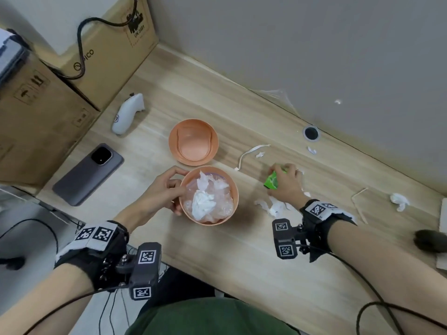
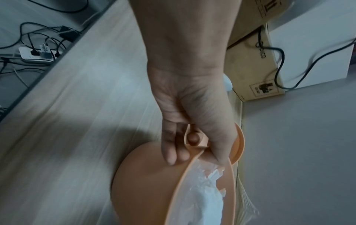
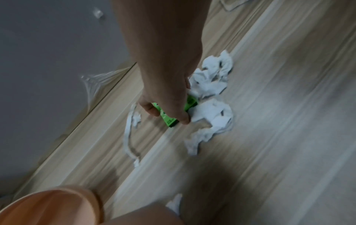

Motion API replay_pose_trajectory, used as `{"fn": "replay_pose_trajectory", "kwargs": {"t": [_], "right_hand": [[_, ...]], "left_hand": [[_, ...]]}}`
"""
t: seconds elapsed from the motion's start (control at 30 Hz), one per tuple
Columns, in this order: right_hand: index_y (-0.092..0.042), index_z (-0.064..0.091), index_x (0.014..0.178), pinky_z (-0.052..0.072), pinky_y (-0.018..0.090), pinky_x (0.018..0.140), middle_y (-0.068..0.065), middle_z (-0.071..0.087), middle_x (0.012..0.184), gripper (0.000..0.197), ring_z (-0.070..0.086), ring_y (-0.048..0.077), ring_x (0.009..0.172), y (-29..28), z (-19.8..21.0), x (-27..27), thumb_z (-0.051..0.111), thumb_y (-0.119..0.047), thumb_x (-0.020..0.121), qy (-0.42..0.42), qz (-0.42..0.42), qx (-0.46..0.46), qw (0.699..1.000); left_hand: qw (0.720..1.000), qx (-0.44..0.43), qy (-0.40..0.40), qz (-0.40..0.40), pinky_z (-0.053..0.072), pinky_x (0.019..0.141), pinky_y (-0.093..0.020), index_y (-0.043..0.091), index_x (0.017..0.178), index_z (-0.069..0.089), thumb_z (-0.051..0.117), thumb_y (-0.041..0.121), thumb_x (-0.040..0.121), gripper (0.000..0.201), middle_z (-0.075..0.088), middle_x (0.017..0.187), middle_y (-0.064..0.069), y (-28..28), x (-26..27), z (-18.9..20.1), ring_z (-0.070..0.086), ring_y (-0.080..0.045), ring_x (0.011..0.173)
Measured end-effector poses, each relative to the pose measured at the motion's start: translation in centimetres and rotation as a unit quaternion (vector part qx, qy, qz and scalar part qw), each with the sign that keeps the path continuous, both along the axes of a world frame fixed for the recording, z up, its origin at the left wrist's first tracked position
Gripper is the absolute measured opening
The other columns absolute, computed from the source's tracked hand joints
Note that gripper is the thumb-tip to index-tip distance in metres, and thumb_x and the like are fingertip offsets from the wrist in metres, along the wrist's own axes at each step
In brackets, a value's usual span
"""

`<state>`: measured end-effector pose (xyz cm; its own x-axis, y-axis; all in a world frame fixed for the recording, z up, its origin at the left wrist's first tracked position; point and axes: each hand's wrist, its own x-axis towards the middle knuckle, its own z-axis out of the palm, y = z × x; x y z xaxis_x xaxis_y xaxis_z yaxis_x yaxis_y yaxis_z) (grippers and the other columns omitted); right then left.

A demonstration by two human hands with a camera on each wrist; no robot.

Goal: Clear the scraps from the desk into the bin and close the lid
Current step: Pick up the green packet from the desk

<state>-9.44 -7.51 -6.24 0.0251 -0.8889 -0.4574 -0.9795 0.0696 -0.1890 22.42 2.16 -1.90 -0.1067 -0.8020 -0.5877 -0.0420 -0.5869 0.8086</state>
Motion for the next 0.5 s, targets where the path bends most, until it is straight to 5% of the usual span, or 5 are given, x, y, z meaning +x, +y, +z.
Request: {"fn": "replay_pose_trajectory", "kwargs": {"t": [0.17, 0.3, 0.5], "right_hand": [[-0.018, 0.047, 0.116, 0.024, 0.039, 0.1, 0.014, 0.041, 0.116, 0.051, 0.034, 0.031, 0.113, 1.6, 1.1, -3.5, 0.073, -0.028, 0.074, -0.06, -0.065, -0.009, 0.996], [-0.024, 0.046, 0.109, 0.043, 0.045, 0.093, 0.005, 0.048, 0.104, 0.053, 0.048, 0.032, 0.111, 1.0, 3.7, -1.9, 0.078, -0.018, 0.068, -0.214, -0.098, -0.016, 0.972], [-0.025, 0.042, 0.12, 0.048, 0.018, 0.081, -0.002, 0.05, 0.122, 0.066, 0.054, 0.011, 0.108, 0.2, 10.6, 4.0, 0.083, -0.016, 0.069, -0.405, -0.021, 0.053, 0.913]], "left_hand": [[0.999, -0.02, -0.001, -0.031, 0.051, 0.051, -0.033, 0.019, 0.118, 0.057, 0.06, 0.009, 0.074, 0.045, 0.054, 0.079, -0.014, -1.7, -2.5, 1.1, 0.054, -0.025, 0.049], [0.999, -0.017, -0.009, -0.025, 0.054, 0.056, -0.036, 0.018, 0.119, 0.057, 0.061, 0.006, 0.079, 0.042, 0.053, 0.075, -0.014, -1.6, -3.5, 0.4, 0.056, -0.023, 0.049], [1.0, -0.004, 0.01, 0.003, 0.057, 0.057, -0.035, 0.015, 0.122, 0.055, 0.063, 0.001, 0.085, 0.04, 0.053, 0.079, -0.016, -1.9, -4.2, -0.4, 0.058, -0.021, 0.049]]}}
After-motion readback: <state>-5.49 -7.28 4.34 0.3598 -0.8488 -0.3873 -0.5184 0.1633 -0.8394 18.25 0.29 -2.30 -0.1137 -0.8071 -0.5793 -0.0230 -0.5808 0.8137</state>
